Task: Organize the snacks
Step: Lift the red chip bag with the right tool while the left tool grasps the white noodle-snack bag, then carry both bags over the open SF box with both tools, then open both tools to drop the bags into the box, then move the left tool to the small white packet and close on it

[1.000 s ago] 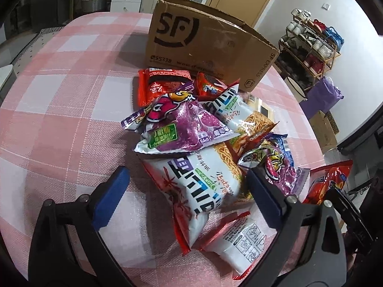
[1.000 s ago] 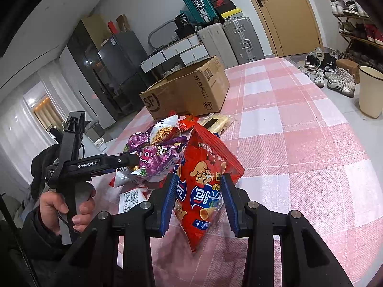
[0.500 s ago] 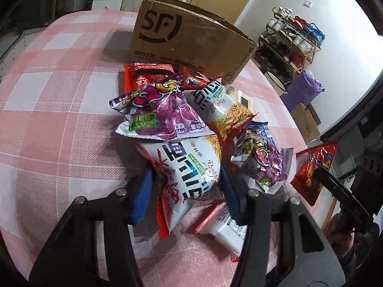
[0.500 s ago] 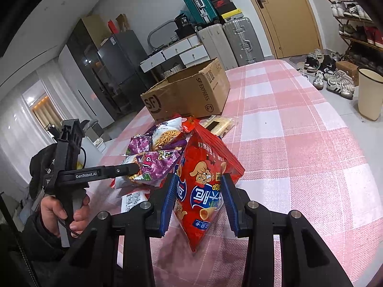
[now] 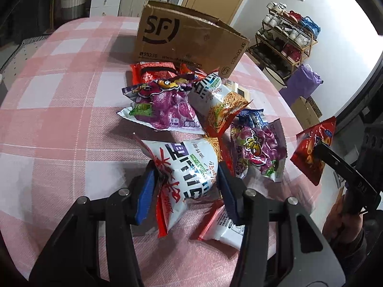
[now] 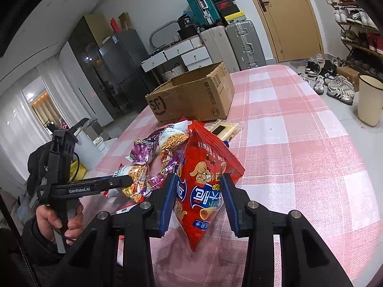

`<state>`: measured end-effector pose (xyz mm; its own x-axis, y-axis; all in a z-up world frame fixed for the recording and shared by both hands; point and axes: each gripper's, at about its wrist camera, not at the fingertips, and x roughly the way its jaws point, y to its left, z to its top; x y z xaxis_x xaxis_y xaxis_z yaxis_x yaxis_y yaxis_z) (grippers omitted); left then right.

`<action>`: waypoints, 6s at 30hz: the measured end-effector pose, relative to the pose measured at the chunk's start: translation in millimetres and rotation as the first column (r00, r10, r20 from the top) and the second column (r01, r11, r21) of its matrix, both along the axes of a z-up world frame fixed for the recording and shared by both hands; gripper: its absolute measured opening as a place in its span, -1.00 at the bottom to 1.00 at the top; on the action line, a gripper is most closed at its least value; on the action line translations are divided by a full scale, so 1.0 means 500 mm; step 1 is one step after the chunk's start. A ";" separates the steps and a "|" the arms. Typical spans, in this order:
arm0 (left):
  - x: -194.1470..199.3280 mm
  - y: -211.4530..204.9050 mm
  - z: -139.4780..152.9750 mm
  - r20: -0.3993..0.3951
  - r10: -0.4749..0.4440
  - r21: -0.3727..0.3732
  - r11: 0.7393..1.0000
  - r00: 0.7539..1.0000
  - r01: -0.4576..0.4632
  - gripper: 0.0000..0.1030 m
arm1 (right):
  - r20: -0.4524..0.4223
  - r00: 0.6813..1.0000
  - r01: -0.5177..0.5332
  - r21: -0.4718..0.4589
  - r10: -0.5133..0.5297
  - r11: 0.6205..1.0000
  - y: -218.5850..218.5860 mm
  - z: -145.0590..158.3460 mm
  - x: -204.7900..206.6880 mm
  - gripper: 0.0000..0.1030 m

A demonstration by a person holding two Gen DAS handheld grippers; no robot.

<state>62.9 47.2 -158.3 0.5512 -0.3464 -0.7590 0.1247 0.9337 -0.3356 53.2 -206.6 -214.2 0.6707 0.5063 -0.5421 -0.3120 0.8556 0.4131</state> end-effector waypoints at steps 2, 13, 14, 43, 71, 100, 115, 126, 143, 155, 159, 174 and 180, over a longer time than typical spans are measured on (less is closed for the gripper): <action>-0.011 0.005 0.007 0.010 -0.003 -0.002 1.000 1.000 0.003 -0.09 | 0.002 1.000 0.000 -0.002 0.000 1.000 0.002 0.002 -0.001 -0.25; -0.043 -0.002 0.040 0.063 -0.024 0.050 0.999 0.998 0.021 -0.10 | 0.010 1.000 0.004 -0.009 -0.003 1.000 0.009 0.008 -0.001 -0.25; -0.047 -0.003 0.045 0.070 -0.025 0.054 0.998 0.997 0.022 -0.10 | 0.008 1.000 0.009 -0.002 -0.009 1.000 0.006 0.006 0.000 -0.25; -0.054 0.027 0.286 0.275 -0.052 0.035 0.998 0.960 0.045 -0.10 | 0.168 0.981 -0.105 0.066 0.092 0.992 0.065 0.179 0.078 -0.25; 0.294 0.065 0.383 0.285 0.030 -0.035 0.999 0.958 -0.021 -0.10 | 0.182 0.979 -0.110 0.072 0.096 0.991 0.135 0.288 0.391 -0.25; 0.489 0.060 0.244 0.203 0.087 0.011 0.996 0.975 -0.091 0.13 | 0.047 0.998 -0.034 0.037 0.032 0.999 0.141 0.175 0.564 0.02; 0.260 0.111 0.324 0.289 0.166 -0.012 0.985 0.943 -0.170 0.57 | 0.163 0.986 -0.055 0.062 0.044 0.997 0.133 0.262 0.390 0.18; 0.095 0.124 0.373 0.337 0.170 -0.012 0.984 0.926 -0.176 0.66 | 0.211 0.974 -0.087 0.021 0.081 0.996 0.154 0.311 0.252 0.37; -0.174 0.088 0.405 0.406 0.134 -0.011 0.990 0.904 -0.142 0.99 | 0.270 0.960 -0.076 -0.020 0.078 0.997 0.146 0.336 0.031 0.66; -0.219 0.049 0.371 0.352 0.049 0.013 0.998 0.935 -0.057 0.99 | 0.279 0.957 -0.072 -0.041 0.081 0.997 0.103 0.309 -0.081 0.96; -0.224 0.020 0.323 0.304 -0.014 0.047 0.999 0.952 0.000 0.99 | 0.266 0.960 -0.079 -0.050 0.090 0.996 0.093 0.288 -0.102 0.98; -0.192 -0.084 0.110 0.070 -0.162 0.070 0.985 0.984 0.157 0.98 | 0.194 0.975 -0.101 -0.067 0.113 0.993 0.106 0.203 -0.106 0.98; -0.171 -0.091 0.072 0.016 -0.163 0.056 0.985 0.987 0.162 0.98 | 0.172 0.977 -0.115 -0.082 0.128 0.990 0.115 0.178 -0.099 0.98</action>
